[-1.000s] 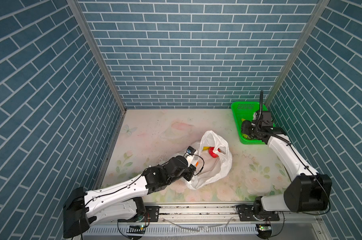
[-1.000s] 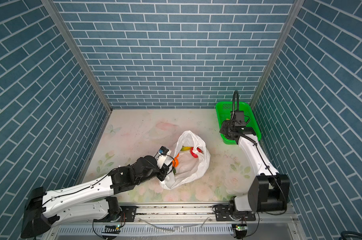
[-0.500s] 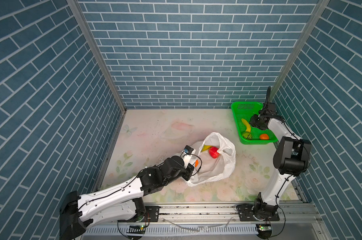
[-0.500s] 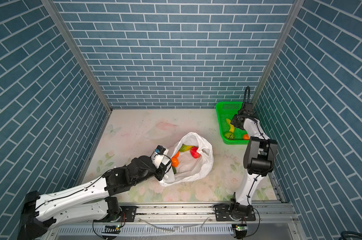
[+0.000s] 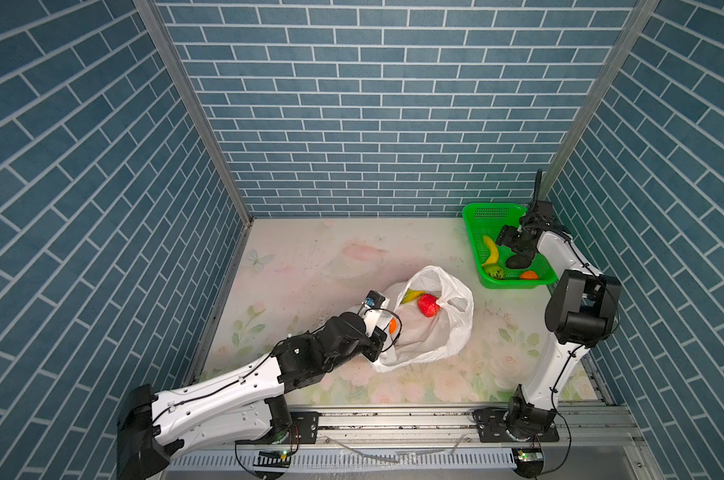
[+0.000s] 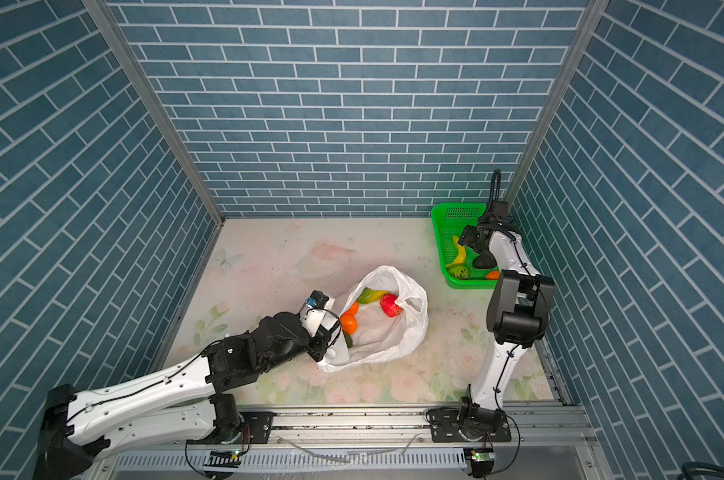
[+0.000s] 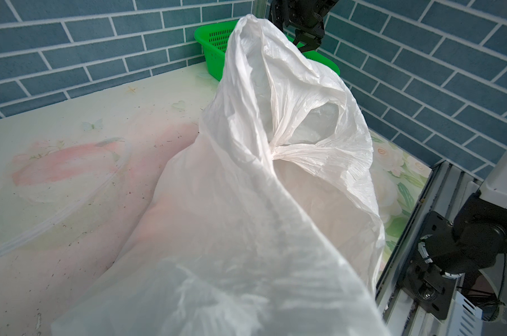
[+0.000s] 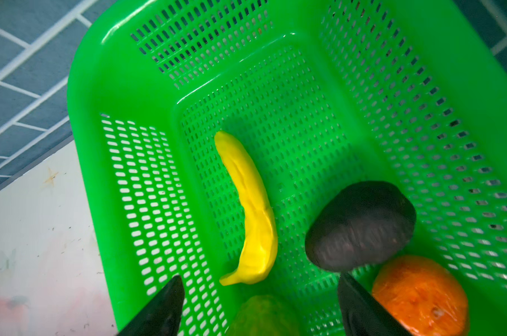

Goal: Untie the knot of the plastic bag and take out the fruit
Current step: 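Lower the avocado into the green basket and open the right gripper, then move the right gripper back into the bag above the orange fruits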

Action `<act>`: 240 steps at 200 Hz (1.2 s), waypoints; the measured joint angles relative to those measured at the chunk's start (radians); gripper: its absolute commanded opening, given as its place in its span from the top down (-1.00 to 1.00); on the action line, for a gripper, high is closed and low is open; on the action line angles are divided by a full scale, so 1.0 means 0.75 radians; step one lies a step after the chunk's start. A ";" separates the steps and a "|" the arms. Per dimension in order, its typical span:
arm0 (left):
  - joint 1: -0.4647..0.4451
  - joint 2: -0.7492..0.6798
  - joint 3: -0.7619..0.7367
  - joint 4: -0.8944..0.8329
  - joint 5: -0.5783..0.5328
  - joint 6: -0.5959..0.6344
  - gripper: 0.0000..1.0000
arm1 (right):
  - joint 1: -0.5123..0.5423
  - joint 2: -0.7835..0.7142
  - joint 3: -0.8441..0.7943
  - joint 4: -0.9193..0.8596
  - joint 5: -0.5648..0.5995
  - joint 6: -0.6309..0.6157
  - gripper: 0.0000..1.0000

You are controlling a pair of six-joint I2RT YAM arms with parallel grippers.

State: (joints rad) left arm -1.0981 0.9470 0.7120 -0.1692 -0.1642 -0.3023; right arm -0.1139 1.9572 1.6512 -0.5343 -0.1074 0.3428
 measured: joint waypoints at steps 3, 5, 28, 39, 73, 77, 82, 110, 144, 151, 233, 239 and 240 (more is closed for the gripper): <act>0.000 -0.001 0.000 -0.001 0.000 -0.001 1.00 | 0.001 -0.011 -0.007 -0.004 -0.005 0.000 -0.64; 0.000 -0.001 0.000 -0.001 0.000 -0.002 1.00 | 0.002 -0.018 -0.013 -0.004 -0.009 0.001 -0.65; 0.000 -0.020 -0.023 -0.009 0.000 -0.011 1.00 | 0.032 -0.165 -0.108 -0.039 -0.044 0.001 -0.64; 0.000 -0.027 -0.031 -0.026 -0.001 -0.020 1.00 | 0.068 -0.271 -0.166 -0.058 -0.059 0.001 -0.64; -0.001 -0.031 -0.032 -0.063 -0.004 -0.036 1.00 | 0.215 -0.637 -0.330 -0.144 -0.112 0.005 -0.64; -0.001 -0.031 -0.032 -0.065 -0.005 -0.036 1.00 | 0.232 -0.678 -0.345 -0.157 -0.120 0.007 -0.65; -0.001 -0.031 -0.032 -0.068 -0.005 -0.037 1.00 | 0.255 -0.730 -0.367 -0.171 -0.131 0.012 -0.65; -0.002 -0.031 -0.032 -0.072 -0.014 -0.039 1.00 | 0.384 -0.982 -0.463 -0.270 -0.178 0.048 -0.64; -0.003 -0.029 -0.032 -0.072 -0.020 -0.038 1.00 | 0.625 -1.169 -0.567 -0.350 -0.192 0.125 -0.63; -0.003 -0.028 -0.032 -0.072 -0.020 -0.037 1.00 | 0.686 -1.195 -0.586 -0.356 -0.188 0.144 -0.63; -0.003 -0.046 -0.032 -0.079 -0.044 -0.030 1.00 | 1.313 -1.184 -0.745 -0.228 0.017 0.294 -0.63; -0.003 -0.046 -0.032 -0.079 -0.045 -0.030 1.00 | 1.331 -1.167 -0.766 -0.200 0.032 0.294 -0.62; -0.003 -0.046 -0.032 -0.079 -0.045 -0.030 1.00 | 1.333 -1.166 -0.768 -0.198 0.033 0.294 -0.61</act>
State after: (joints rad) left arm -1.1004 0.9123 0.6884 -0.2283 -0.1982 -0.3244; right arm 0.8856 1.0828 1.0752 -0.6827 -0.0826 0.5636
